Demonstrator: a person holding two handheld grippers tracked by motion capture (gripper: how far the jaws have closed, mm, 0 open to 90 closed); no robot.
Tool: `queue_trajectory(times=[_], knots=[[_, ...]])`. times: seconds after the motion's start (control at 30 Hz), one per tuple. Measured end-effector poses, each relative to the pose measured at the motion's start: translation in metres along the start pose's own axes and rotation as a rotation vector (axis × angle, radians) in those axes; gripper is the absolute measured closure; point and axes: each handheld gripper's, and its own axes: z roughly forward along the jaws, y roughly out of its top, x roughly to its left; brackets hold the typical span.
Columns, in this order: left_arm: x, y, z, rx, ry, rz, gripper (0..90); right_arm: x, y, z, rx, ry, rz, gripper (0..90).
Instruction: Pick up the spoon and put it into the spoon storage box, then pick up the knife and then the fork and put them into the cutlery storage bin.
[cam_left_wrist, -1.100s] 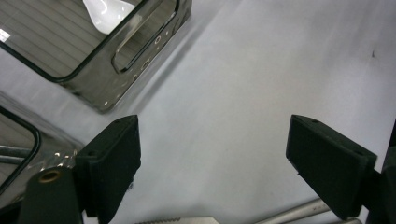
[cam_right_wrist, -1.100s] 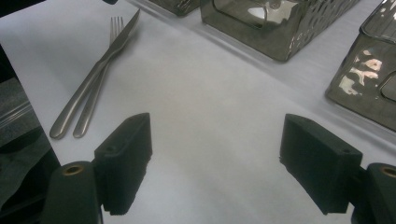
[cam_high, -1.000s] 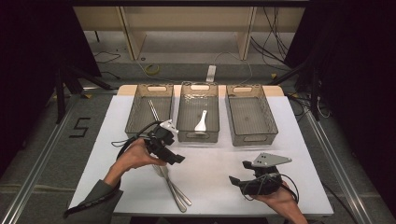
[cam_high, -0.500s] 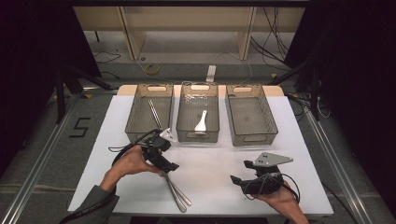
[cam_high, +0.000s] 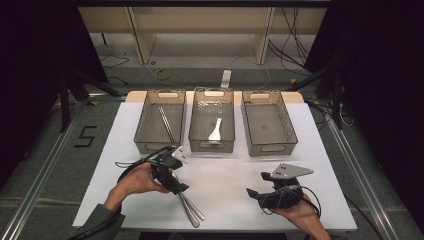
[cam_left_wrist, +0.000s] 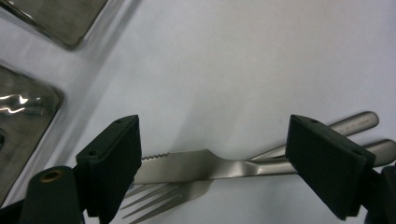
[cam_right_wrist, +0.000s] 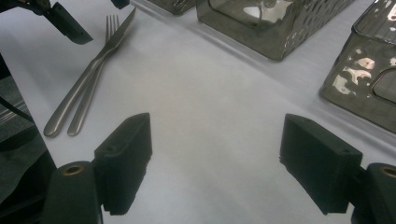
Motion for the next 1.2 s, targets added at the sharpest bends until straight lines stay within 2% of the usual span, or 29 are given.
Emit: queue_trajectory(times=[0.03, 0.1, 0.4, 0.6, 0.77, 0.87, 0.93, 1.07, 1.2], knots=[[0.0, -0.002, 0.001, 0.016, 0.005, 0.015, 17.9, 0.0, 0.0, 0.0, 0.0, 0.0, -0.001, 26.0], [-0.002, -0.004, 0.002, 0.012, -0.004, 0.011, 18.0, 0.0, 0.0, 0.0, 0.001, 0.0, -0.001, 26.0], [-0.004, -0.008, 0.003, 0.041, 0.0, 0.04, 18.6, 0.0, -0.001, 0.0, 0.001, 0.001, -0.001, 26.0], [-0.005, -0.01, 0.005, 0.027, -0.008, 0.031, 18.2, 0.0, -0.001, 0.0, 0.002, 0.001, -0.002, 26.0], [-0.006, -0.011, 0.009, 0.046, -0.011, 0.047, 17.5, 0.0, -0.001, 0.0, 0.005, 0.002, -0.003, 26.0], [-0.007, -0.011, 0.011, 0.071, 0.006, 0.068, 17.2, 0.0, -0.001, 0.0, 0.005, -0.001, -0.004, 26.0], [-0.006, -0.011, 0.012, 0.082, 0.004, 0.077, 17.1, 0.0, -0.001, -0.001, 0.004, -0.001, -0.006, 26.0], [-0.007, -0.012, 0.016, 0.09, 0.009, 0.072, 17.1, -0.001, -0.001, -0.001, 0.006, -0.001, -0.007, 26.0], [-0.008, -0.013, 0.018, 0.106, 0.012, 0.088, 17.0, -0.001, 0.0, 0.0, 0.009, 0.0, -0.007, 26.0]])
